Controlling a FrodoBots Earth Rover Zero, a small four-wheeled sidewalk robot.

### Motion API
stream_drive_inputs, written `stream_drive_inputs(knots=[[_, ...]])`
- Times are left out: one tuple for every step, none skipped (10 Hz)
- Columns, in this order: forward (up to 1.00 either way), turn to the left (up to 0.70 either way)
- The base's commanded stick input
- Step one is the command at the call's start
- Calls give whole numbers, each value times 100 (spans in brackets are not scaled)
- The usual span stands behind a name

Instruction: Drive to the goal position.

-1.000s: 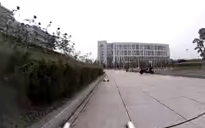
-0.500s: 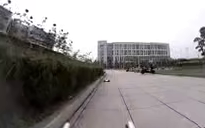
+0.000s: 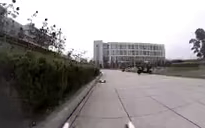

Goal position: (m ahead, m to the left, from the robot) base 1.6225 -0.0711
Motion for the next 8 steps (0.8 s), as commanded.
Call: stream_drive_inputs(knots=[[45,-27],[45,-27],[45,-27],[45,-27],[45,-23],[45,0],[45,0],[45,0]])
